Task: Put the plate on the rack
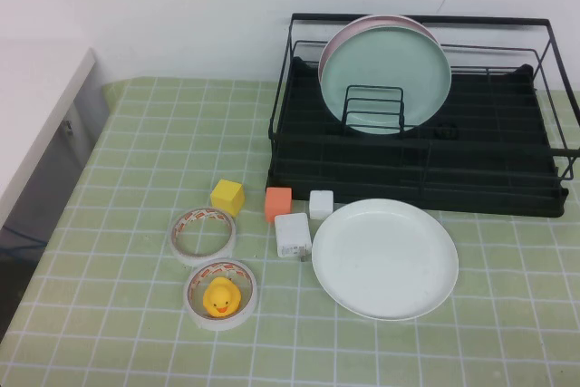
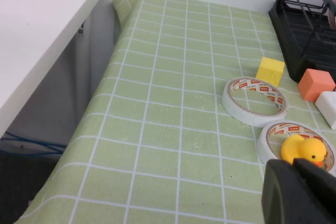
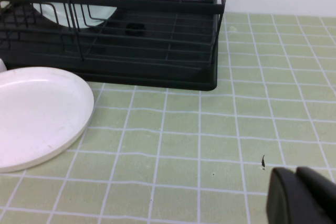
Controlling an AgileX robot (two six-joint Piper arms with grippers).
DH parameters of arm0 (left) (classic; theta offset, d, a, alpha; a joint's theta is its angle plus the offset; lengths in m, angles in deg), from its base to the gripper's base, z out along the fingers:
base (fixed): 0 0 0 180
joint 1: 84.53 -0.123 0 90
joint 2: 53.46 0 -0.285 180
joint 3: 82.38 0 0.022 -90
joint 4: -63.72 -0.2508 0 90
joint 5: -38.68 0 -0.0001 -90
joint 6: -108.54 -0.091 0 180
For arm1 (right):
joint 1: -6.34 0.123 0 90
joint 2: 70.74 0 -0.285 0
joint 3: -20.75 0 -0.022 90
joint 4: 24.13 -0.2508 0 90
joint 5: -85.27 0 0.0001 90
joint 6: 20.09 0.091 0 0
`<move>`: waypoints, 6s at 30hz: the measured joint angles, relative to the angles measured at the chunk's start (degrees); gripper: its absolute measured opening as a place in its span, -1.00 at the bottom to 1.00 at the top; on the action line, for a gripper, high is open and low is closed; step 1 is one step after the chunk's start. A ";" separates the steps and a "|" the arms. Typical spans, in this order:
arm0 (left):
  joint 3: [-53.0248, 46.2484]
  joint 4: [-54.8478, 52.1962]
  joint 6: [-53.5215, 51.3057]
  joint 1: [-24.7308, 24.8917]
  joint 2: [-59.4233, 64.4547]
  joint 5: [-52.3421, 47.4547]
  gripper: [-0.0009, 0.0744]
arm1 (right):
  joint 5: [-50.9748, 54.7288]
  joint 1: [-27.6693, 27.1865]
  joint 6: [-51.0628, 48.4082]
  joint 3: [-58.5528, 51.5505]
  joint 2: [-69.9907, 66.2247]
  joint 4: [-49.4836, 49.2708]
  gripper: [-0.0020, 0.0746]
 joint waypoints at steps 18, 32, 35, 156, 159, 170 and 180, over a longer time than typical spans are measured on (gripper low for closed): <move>-0.10 6.90 0.00 0.00 0.00 1.15 -0.98 | 0.00 0.00 0.00 0.00 0.00 0.00 -0.92; -0.10 62.41 1.48 0.00 0.00 7.00 -0.98 | 0.00 0.00 0.00 -0.24 0.00 -10.30 -0.92; -0.10 65.55 1.48 0.00 0.00 11.18 -0.98 | 0.23 0.00 0.00 -0.46 0.00 -24.38 -0.92; 92.54 27.68 -16.22 30.12 124.26 -23.92 -0.97 | 14.95 0.00 -11.82 -0.46 0.00 -58.02 -0.92; 92.54 28.07 -17.52 29.37 122.22 -23.94 -0.97 | 14.73 0.00 -10.58 -0.46 0.00 -58.02 -0.92; 83.37 31.94 -25.85 24.80 106.36 -20.38 -0.97 | 17.48 0.00 -13.63 11.54 -13.33 -55.08 -0.37; 63.69 41.22 -38.85 23.88 87.53 -10.66 -0.97 | 25.80 0.00 -34.26 29.07 -44.77 -58.11 0.34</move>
